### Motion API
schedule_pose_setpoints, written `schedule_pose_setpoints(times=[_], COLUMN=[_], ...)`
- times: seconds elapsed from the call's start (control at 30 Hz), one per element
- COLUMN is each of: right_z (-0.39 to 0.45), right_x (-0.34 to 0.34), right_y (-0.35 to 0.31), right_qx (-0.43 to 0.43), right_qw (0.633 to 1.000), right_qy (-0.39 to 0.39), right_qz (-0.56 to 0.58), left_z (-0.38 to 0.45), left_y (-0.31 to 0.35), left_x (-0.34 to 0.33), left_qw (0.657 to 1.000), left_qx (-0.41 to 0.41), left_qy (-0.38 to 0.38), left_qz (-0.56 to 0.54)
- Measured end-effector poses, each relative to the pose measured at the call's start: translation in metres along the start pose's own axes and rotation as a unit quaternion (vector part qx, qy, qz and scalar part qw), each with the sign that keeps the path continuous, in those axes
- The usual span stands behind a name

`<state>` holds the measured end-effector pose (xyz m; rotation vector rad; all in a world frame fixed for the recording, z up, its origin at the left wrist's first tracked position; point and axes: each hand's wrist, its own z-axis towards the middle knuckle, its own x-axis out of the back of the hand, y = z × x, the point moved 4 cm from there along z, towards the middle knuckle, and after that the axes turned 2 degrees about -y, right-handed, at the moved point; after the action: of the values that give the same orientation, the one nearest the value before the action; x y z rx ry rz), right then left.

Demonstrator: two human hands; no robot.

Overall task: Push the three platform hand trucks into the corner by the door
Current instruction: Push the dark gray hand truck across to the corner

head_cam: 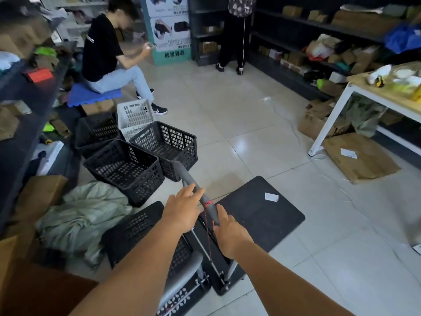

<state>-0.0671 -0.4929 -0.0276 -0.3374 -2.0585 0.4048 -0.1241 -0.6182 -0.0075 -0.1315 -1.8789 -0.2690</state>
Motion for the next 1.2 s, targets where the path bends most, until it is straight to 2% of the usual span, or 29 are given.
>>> schedule_pose_setpoints(times=[0.1, 0.3, 0.43, 0.6, 0.8, 0.87, 0.97, 1.2], right_z=[0.012, 0.034, 0.046, 0.06, 0.075, 0.079, 0.082, 0.071], right_x=[0.001, 0.028, 0.053, 0.087, 0.128, 0.143, 0.157, 0.164], right_y=[0.012, 0.029, 0.06, 0.11, 0.172, 0.187, 0.201, 0.238], right_qx=[0.001, 0.056, 0.072, 0.086, 0.081, 0.074, 0.053, 0.017], right_qw=[1.0, 0.997, 0.992, 0.987, 0.985, 0.987, 0.995, 0.997], right_qy=[-0.008, -0.041, -0.08, -0.11, -0.137, -0.134, -0.089, -0.034], right_qz=[-0.013, 0.014, 0.065, 0.082, 0.073, 0.048, 0.004, -0.062], left_z=[0.02, 0.06, 0.088, 0.123, 0.158, 0.167, 0.176, 0.173], left_y=[-0.004, 0.014, 0.043, 0.09, 0.143, 0.162, 0.191, 0.24], left_x=[-0.008, 0.002, 0.01, 0.021, 0.028, 0.027, 0.025, 0.015], left_qw=[1.0, 0.999, 0.997, 0.994, 0.992, 0.993, 0.996, 0.997], left_qx=[0.002, 0.028, 0.039, 0.039, 0.044, 0.051, 0.05, 0.057], left_qy=[0.009, 0.027, 0.024, 0.038, 0.014, 0.015, 0.017, 0.012], left_qz=[0.015, 0.03, 0.059, 0.098, 0.118, 0.104, 0.077, 0.044])
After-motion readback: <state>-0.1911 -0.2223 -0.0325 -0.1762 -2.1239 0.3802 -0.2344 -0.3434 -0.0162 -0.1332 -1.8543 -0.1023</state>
